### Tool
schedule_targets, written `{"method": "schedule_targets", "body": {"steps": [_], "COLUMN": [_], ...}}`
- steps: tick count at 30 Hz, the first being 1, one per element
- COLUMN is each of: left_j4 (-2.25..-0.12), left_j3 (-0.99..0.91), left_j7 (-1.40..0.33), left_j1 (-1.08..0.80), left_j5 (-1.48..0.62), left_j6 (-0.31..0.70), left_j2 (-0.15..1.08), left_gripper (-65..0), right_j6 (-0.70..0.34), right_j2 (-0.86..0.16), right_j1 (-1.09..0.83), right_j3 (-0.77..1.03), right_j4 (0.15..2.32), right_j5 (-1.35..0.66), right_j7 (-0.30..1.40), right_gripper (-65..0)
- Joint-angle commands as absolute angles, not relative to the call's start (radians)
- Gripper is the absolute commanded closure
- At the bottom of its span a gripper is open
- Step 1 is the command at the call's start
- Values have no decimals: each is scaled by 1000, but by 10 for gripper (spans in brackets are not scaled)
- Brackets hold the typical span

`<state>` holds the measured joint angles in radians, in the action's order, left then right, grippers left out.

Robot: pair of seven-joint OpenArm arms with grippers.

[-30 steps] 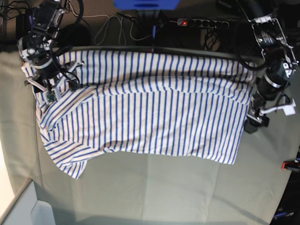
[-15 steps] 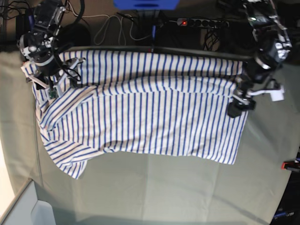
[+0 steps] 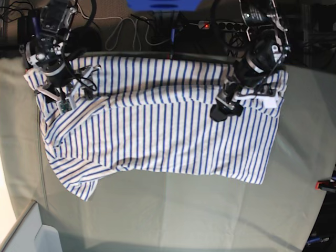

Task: Layout the t-shirt on the table in an organized manner, then fold the t-shirt properly

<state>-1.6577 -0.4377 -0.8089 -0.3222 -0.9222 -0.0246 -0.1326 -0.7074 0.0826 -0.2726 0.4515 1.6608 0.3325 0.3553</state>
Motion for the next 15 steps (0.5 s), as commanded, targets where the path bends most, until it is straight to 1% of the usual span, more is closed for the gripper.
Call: {"method": "schedule_targets", "body": {"steps": [1,4,9,15], "left_j4": [-1695,-1727,-1715,-1646], "left_j3": [-438,-437,-440,-440], "left_j7": [-812,-812,-812,-811], "left_j1": [-331,-366,-381,-357], "left_j5": [-938,-937,-928,-928], "left_j6": [-13,-13,-13,-13], "left_j2": [-142,-151,-157,-157], "left_gripper": [-639,-639,-639,-639], "right_j6": [-698,-698,-698,-698], "right_j2": [79,79,79,79], "right_j1": [-269,-269,-266,-266], "right_j3": [453,453,450,449], "right_j4": [1678,1678,1678,1678], "right_j5": [317,317,317,317], "right_j7": [335,335,335,335], "right_gripper": [-384,-384,-384,-384]}}
